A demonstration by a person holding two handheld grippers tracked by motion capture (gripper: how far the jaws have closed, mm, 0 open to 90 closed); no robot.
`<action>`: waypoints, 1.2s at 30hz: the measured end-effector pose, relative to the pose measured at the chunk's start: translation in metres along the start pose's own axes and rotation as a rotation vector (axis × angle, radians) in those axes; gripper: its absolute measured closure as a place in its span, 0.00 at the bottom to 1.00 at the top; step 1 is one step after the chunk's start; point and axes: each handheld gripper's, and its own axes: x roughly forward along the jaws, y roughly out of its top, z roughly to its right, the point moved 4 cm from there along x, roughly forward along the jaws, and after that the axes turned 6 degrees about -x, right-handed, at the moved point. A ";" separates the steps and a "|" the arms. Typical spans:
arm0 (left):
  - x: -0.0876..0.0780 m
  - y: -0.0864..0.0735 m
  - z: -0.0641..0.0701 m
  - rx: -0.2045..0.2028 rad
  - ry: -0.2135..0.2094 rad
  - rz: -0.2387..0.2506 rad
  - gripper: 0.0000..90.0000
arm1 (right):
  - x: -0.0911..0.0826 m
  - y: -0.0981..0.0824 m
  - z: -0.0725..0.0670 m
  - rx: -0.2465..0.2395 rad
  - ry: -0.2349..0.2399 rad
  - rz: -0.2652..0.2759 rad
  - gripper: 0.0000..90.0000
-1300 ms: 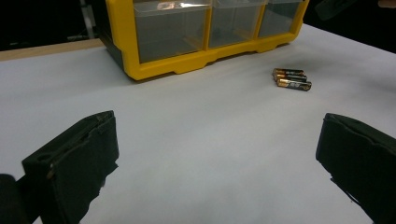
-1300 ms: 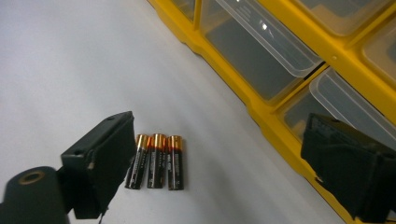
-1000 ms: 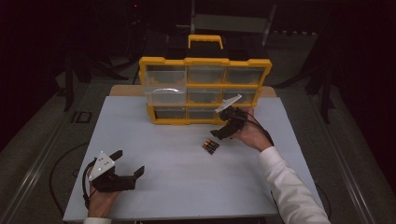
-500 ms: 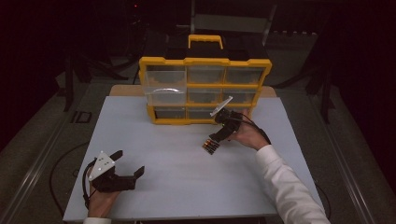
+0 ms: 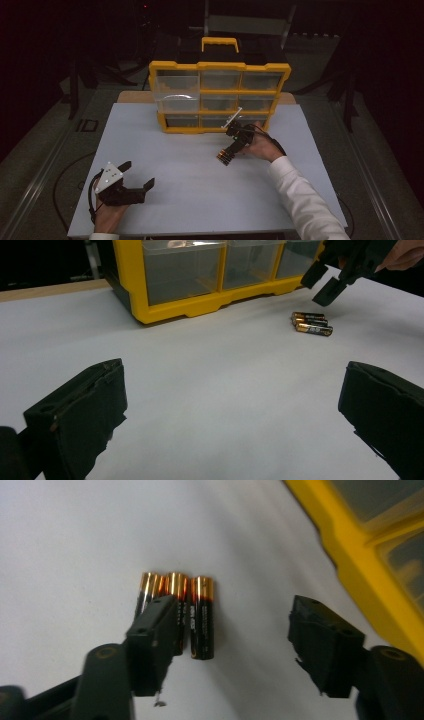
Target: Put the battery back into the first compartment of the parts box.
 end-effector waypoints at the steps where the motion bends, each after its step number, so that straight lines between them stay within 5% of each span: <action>1: 0.000 0.000 0.000 0.000 0.001 0.000 0.00 | 0.001 0.000 0.000 -0.002 0.003 -0.005 0.44; 13: 0.000 0.000 0.000 0.000 0.002 -0.001 0.00 | 0.024 -0.004 -0.004 -0.008 0.100 -0.079 0.84; 16: 0.000 0.000 0.000 -0.002 0.003 -0.001 0.00 | 0.027 -0.004 -0.003 0.021 0.117 -0.089 0.85; 36: -0.001 0.000 0.000 -0.006 0.008 0.002 0.00 | -0.006 -0.004 0.001 -0.036 0.084 -0.004 0.85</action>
